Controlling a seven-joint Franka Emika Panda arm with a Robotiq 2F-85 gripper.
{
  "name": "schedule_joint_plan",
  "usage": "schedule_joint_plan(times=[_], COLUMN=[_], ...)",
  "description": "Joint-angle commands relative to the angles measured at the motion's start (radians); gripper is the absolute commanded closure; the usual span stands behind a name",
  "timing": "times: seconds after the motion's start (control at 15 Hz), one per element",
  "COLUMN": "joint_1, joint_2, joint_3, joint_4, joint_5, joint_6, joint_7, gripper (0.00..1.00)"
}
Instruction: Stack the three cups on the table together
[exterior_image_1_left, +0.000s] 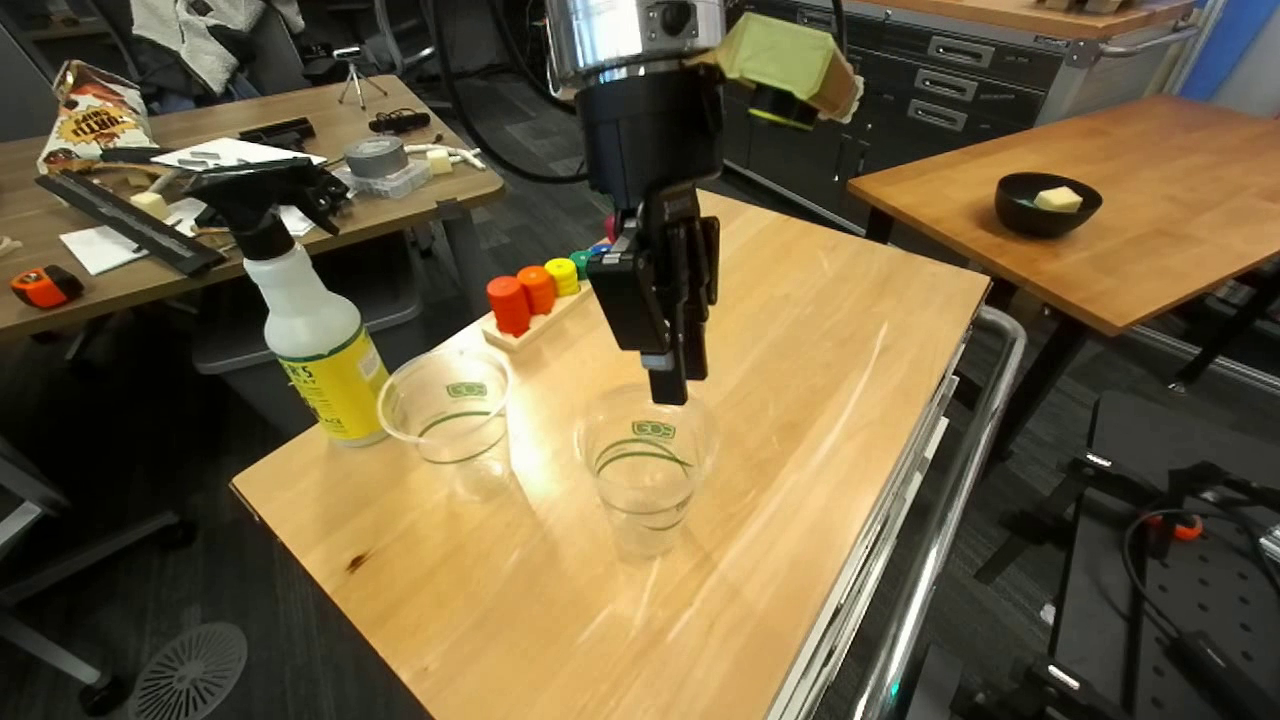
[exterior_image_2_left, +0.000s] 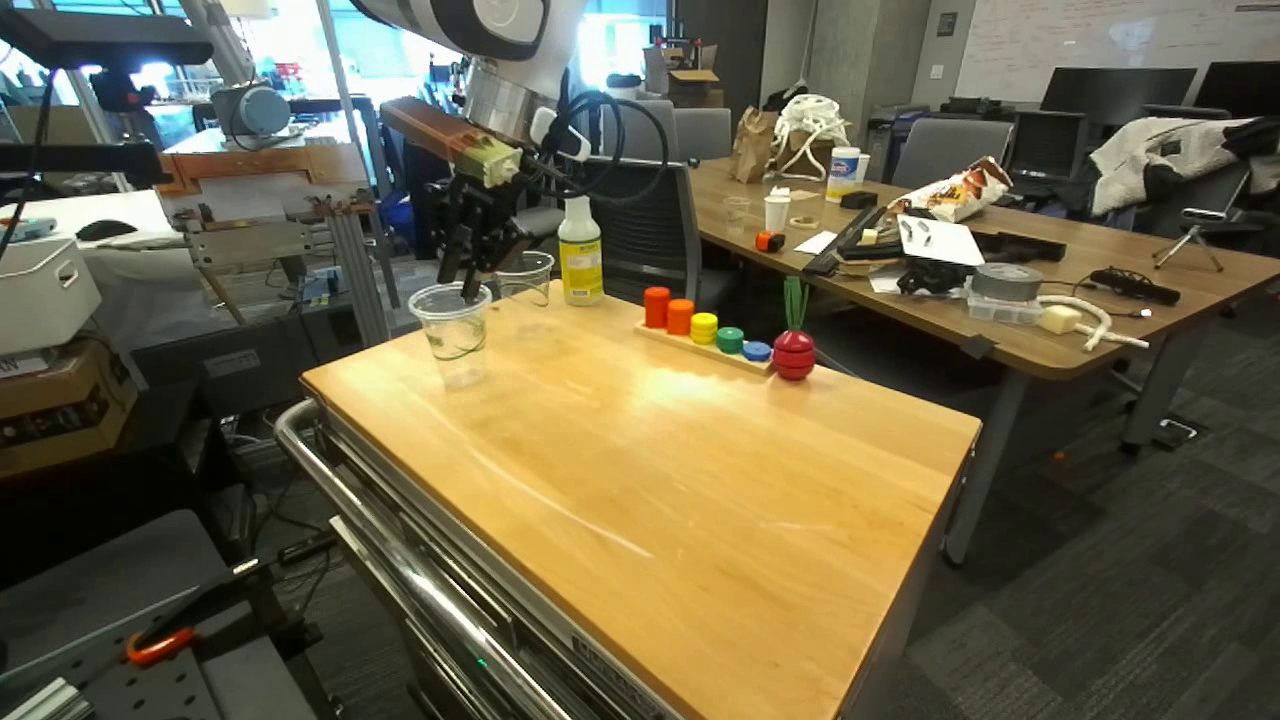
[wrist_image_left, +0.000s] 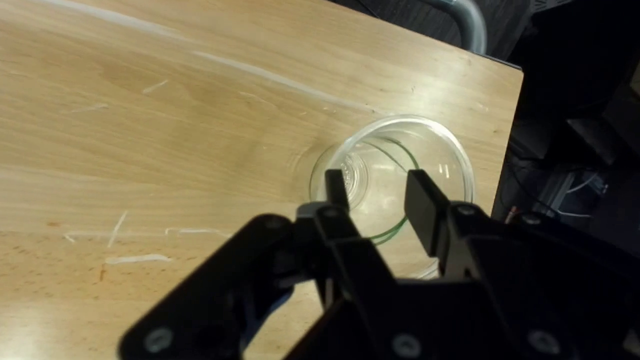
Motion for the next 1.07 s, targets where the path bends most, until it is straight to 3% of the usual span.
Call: schedule_joint_plan(times=[0.0,0.27,1.0], joint_1=[0.010,0.019,0.026], joint_2=[-0.005,-0.004,0.101], joint_3=[0.012,0.015,0.010], joint_4=[0.013,0.006,0.036], joint_5=[-0.029,-0.069,-0.193], joint_6=[0.021,0.034,0.069], joint_7=[-0.022,-0.015,0.009], gripper=[0.32,0.02,0.00])
